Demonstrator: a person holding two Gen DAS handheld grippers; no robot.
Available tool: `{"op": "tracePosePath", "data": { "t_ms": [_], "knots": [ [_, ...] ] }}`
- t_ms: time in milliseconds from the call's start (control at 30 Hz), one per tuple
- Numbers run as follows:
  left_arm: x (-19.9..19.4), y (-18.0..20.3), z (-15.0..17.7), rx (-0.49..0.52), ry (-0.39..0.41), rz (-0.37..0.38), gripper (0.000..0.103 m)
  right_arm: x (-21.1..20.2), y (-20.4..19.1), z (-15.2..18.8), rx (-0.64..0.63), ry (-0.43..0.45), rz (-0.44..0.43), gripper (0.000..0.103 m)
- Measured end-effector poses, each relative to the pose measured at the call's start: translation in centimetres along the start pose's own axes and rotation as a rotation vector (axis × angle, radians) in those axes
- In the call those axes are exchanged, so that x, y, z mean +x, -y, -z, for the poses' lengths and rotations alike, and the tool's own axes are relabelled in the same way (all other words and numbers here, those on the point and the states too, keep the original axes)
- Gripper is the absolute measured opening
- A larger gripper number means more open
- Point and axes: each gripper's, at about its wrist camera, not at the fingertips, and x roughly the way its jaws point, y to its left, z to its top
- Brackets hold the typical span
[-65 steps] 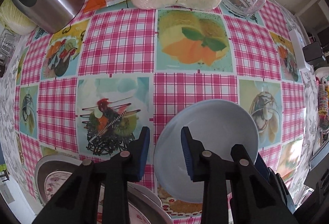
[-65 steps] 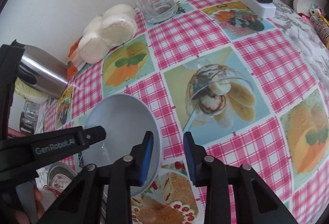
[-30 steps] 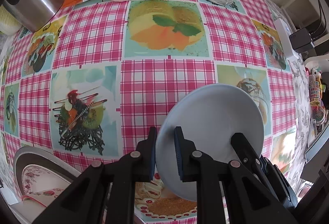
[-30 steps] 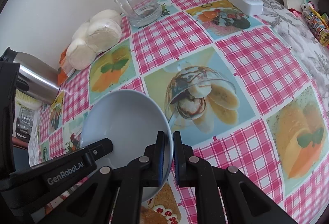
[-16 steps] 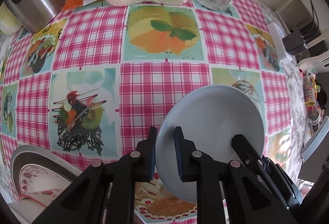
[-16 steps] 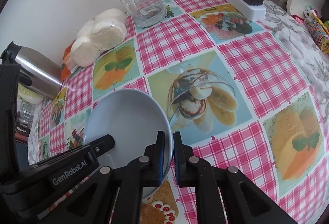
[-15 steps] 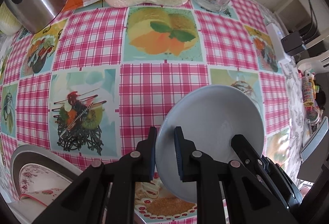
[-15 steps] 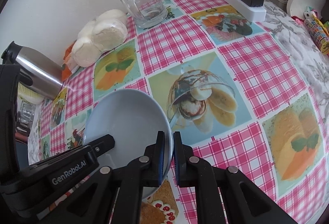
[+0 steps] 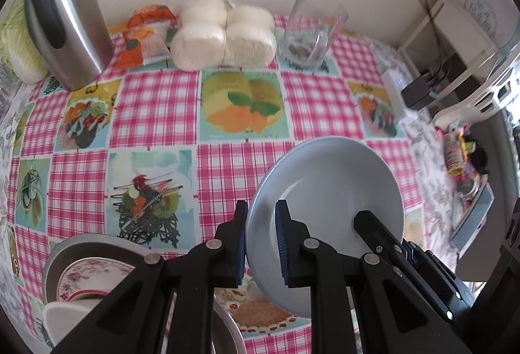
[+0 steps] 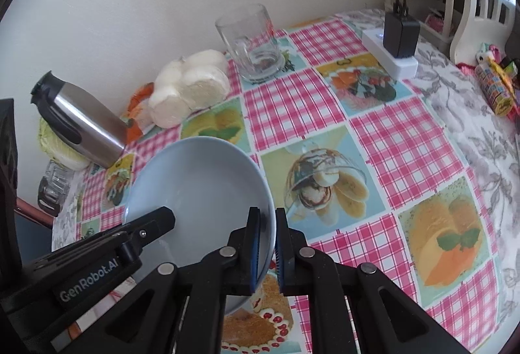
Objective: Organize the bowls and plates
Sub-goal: 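Lift the round bowl with the right gripper and carry it over the basin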
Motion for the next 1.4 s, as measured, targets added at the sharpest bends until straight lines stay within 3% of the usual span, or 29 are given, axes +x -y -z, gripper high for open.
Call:
{"op": "tracePosePath", "data": {
  "t_ms": [533, 767, 1400],
  "knots": [
    [-8.7, -3.3, 2.2, -0.043, 0.205, -0.001, 0.017, -5.8, -5.5, 1.7, -0.116, 0.12, -0.082, 0.01],
    [-11.8, -5.9, 4.6, -0.084, 0.281, -0.014, 0.017, -7.1, -8.3, 2.9, -0.176, 0.127, -0.142, 0.01],
    [-14.4, -12.4, 11.5, -0.226, 0.347, 0.025, 0.017, -7.5, -14.0, 7.2, -0.329, 0.044, -0.224, 0.011]
  ]
}}
